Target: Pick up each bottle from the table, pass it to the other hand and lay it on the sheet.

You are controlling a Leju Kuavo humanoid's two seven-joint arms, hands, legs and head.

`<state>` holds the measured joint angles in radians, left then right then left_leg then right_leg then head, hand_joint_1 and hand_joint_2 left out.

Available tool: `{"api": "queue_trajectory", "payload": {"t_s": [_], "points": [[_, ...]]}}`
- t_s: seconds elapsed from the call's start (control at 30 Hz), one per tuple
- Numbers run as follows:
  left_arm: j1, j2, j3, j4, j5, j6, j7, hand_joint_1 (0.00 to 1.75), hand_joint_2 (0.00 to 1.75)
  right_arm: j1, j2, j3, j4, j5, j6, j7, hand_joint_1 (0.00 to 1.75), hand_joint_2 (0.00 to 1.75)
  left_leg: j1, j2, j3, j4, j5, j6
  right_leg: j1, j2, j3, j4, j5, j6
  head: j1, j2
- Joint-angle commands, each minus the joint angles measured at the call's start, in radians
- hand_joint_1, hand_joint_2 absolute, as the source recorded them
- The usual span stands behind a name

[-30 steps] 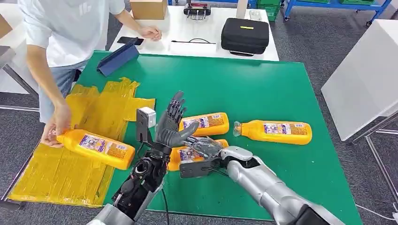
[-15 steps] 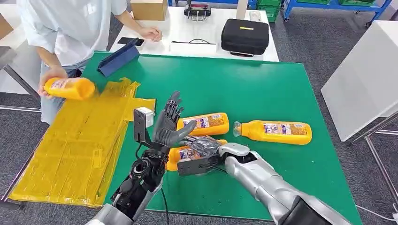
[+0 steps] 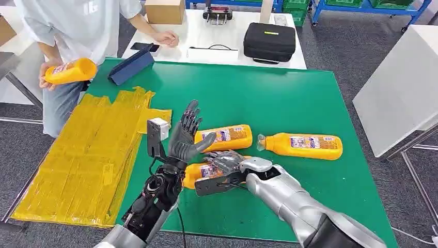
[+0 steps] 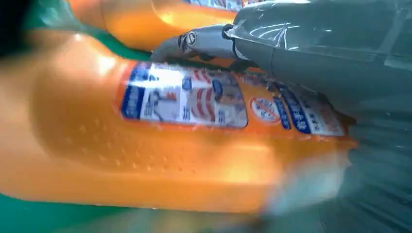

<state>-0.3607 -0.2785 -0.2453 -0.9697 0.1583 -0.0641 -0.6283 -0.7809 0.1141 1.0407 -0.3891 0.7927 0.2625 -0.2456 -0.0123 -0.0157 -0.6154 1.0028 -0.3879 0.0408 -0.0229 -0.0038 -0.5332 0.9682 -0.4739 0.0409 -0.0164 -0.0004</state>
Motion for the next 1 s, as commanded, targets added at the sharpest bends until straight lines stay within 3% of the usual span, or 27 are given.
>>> {"api": "queue_trajectory", "payload": {"t_s": [0.03,0.33,0.57,0.8,1.0], "points": [[-0.042,0.018,-0.008,0.053,0.004,-0.007,0.005,0.0,1.75,0.026,0.005,0.07,0.11,0.006,0.043,0.015,1.75,1.75,0.003,-0.002,0.001,-0.002,0.001,-0.004,0.003,-0.003,0.003,-0.004,0.001,-0.003,0.0,0.0],[-0.052,0.02,-0.003,0.067,0.008,-0.011,0.002,0.0,1.75,0.01,0.017,0.075,0.104,0.008,0.042,0.009,1.75,1.75,0.001,-0.001,0.003,-0.002,0.0,-0.003,0.001,-0.002,0.004,-0.003,0.0,-0.002,0.0,0.0],[-0.038,0.027,0.009,0.05,0.012,-0.016,-0.009,0.0,1.75,0.003,0.024,0.031,0.082,-0.005,-0.114,0.01,1.75,1.75,0.002,0.001,0.004,-0.001,-0.001,-0.003,0.002,0.0,0.014,-0.002,0.0,-0.002,0.0,0.0],[-0.024,0.028,0.025,0.037,0.0,-0.022,-0.009,0.0,1.75,0.002,0.001,-0.071,0.017,-0.046,-0.277,-0.041,1.75,1.75,0.001,0.001,0.0,-0.001,0.002,-0.003,0.002,0.0,0.006,0.0,0.002,-0.001,0.0,0.0],[-0.018,0.027,0.057,0.039,-0.026,-0.016,-0.011,0.0,1.75,0.073,-0.067,-0.241,-0.237,-0.046,-0.421,-0.061,1.75,1.75,0.002,0.003,-0.007,0.0,0.005,-0.004,0.003,0.002,0.003,-0.001,0.006,-0.002,0.0,0.0]]}}
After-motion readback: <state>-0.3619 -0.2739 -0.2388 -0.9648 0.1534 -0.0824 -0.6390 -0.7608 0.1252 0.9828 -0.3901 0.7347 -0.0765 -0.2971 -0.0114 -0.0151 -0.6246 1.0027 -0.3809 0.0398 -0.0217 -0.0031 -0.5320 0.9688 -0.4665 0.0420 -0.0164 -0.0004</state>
